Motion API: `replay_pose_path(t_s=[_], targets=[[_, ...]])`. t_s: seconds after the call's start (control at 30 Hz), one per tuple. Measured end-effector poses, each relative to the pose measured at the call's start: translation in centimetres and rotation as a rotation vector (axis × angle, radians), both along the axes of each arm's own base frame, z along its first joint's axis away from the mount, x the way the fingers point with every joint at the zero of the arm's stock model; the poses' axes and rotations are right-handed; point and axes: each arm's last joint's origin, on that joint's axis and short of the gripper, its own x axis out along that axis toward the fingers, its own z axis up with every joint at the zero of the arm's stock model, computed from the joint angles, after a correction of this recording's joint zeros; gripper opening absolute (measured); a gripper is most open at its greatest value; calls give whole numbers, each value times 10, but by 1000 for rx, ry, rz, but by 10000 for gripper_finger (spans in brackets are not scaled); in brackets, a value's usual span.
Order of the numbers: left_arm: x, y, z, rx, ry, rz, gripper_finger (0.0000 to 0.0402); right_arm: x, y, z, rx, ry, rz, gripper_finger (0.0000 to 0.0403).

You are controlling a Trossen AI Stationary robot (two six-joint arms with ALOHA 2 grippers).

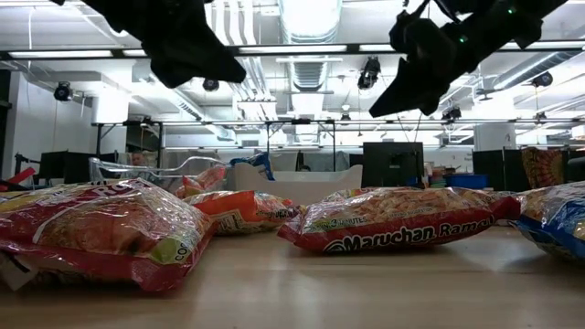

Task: Sort Maruchan noodles
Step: Put the orange noodle pack into the transparent bin

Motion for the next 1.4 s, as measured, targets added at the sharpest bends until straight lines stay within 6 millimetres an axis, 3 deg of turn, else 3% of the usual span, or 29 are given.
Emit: replay_pose_path(t_s=[0.3, 0.57, 0.9, 1.4], targets=[[19, -22, -5, 26, 266, -55, 110, -7, 0, 11, -58, -30, 38, 9], [35, -44, -36, 157, 419, -141, 196, -11, 1, 15, -45, -50, 63, 9], [47, -48, -64, 220, 481, -105, 206, -11, 2, 12, -22, -43, 84, 9], [57, -51, -87, 274, 484, -93, 203, -11, 2, 12, -18, -44, 81, 9]])
